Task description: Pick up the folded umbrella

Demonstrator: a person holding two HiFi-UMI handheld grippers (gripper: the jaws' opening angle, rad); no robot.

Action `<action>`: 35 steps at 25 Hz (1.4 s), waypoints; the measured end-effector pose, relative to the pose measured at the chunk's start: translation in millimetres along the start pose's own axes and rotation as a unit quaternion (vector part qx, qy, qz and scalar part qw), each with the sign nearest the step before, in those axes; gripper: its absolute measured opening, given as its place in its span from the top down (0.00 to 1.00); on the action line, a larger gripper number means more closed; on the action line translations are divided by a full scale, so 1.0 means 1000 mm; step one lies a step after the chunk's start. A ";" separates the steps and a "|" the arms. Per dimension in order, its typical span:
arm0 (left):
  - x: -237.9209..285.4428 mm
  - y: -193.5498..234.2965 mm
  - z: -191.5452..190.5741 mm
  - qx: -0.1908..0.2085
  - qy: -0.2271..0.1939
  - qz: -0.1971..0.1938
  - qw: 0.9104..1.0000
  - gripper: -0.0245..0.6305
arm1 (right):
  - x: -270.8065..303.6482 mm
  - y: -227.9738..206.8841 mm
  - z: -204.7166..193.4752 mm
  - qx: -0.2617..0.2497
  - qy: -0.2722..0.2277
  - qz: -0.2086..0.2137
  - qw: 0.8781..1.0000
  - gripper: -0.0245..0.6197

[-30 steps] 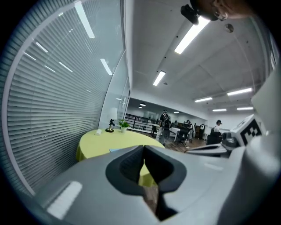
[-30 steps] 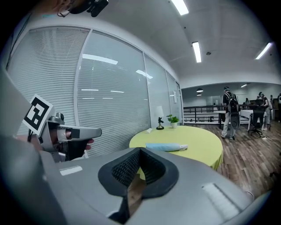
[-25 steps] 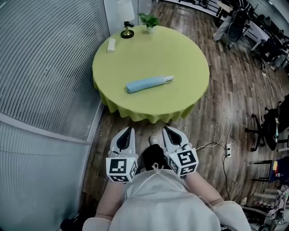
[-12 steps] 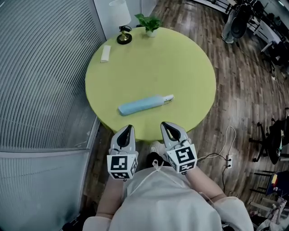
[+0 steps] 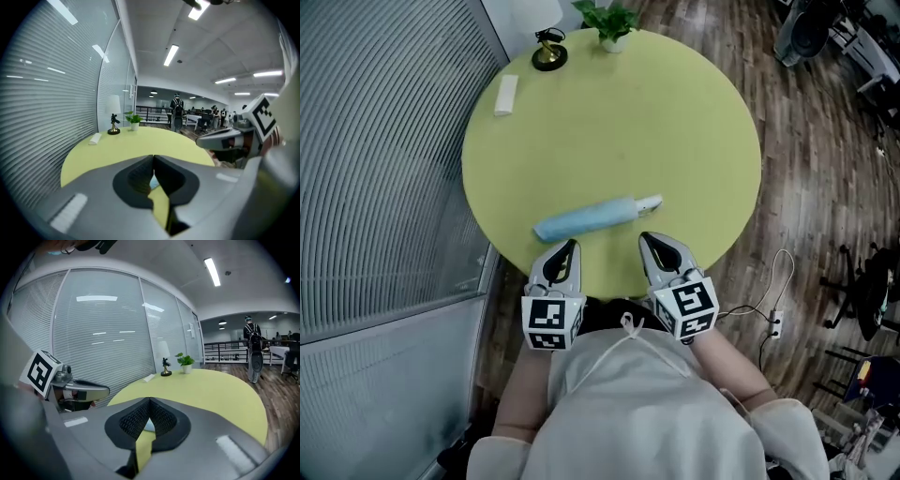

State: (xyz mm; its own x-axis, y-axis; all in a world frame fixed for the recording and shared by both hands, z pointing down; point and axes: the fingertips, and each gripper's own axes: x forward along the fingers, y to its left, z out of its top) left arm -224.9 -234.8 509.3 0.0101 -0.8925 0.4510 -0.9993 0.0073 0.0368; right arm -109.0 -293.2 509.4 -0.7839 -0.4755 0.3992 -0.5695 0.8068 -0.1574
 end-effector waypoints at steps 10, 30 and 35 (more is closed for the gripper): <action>0.075 0.015 -0.038 0.071 0.106 -0.101 0.987 0.84 | 0.034 -0.031 -0.003 0.029 -0.012 -0.057 0.998 0.96; 0.161 0.008 -0.147 0.319 0.348 -0.266 0.840 0.44 | 0.056 -0.048 -0.019 0.060 -0.021 -0.111 0.992 0.96; 0.169 0.009 -0.149 0.328 0.361 -0.250 0.836 0.50 | 0.042 -0.049 -0.026 0.085 -0.019 -0.119 0.989 0.96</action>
State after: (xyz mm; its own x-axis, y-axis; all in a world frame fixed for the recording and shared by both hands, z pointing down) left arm -226.9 -318.0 718.7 0.2150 -0.2032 0.9553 -0.6665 -0.7455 -0.0086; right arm -107.7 -343.3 557.6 -0.6302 -0.6600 0.4089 -0.7692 0.6022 -0.2136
